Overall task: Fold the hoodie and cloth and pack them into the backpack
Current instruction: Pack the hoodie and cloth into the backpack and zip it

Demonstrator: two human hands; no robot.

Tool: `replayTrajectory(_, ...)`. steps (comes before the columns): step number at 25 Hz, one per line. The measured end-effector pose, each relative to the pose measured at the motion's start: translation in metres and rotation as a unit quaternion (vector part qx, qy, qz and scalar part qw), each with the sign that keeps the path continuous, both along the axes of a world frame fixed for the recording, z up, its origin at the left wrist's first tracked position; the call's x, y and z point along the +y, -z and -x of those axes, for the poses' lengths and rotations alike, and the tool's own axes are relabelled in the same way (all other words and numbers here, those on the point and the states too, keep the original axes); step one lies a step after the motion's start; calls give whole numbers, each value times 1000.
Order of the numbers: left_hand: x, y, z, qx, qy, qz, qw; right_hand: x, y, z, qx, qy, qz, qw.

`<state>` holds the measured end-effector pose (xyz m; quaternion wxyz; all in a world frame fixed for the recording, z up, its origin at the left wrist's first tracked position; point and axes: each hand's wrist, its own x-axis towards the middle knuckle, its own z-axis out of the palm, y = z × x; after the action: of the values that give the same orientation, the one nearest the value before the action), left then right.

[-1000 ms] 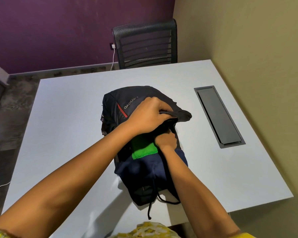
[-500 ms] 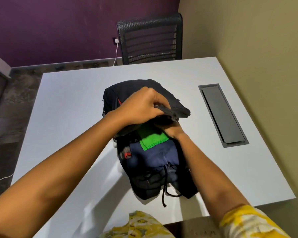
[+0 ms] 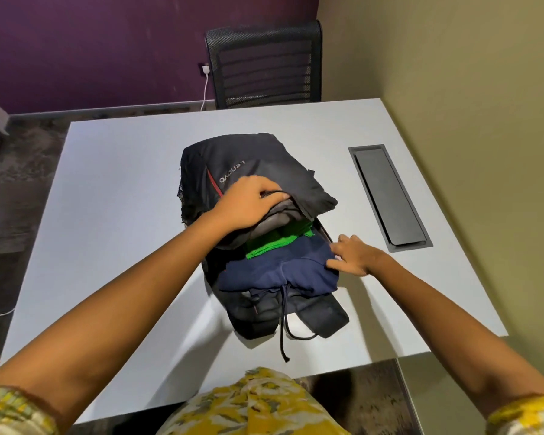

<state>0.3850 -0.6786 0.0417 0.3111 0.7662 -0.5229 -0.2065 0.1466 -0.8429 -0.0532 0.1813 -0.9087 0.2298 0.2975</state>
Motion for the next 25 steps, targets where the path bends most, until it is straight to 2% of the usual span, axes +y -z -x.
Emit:
replayTrajectory(4,2,35,34,-61,20,-164,984,32,3,31,-18,32,-75,996)
replayTrajectory(6,2,42,45,-92,47,-232,967,53,12,37,-31,11,-49,998)
replayTrajectory(8,9,53,52,-144,129,-310,931,70,22,38,-66,11,-29,997)
replayTrajectory(10,21,65,57,-228,183,-371,882,77,24,41,-129,43,-76,988)
replayTrajectory(12,28,76,60,-299,168,-365,865,75,21,50,-190,61,-144,969)
replayTrajectory(14,28,84,65,-319,128,-341,875,81,13,57,-221,64,-140,963)
replayTrajectory(17,31,99,80,-353,76,-314,878,106,19,47,-124,15,-6,992)
replayTrajectory(19,34,109,89,-367,43,-294,881,124,20,35,-79,-55,44,994)
replayTrajectory(22,38,113,94,-377,5,-287,881,130,16,39,-159,-160,12,974)
replayTrajectory(25,38,115,106,-395,-22,-299,868,131,20,56,-217,-157,34,963)
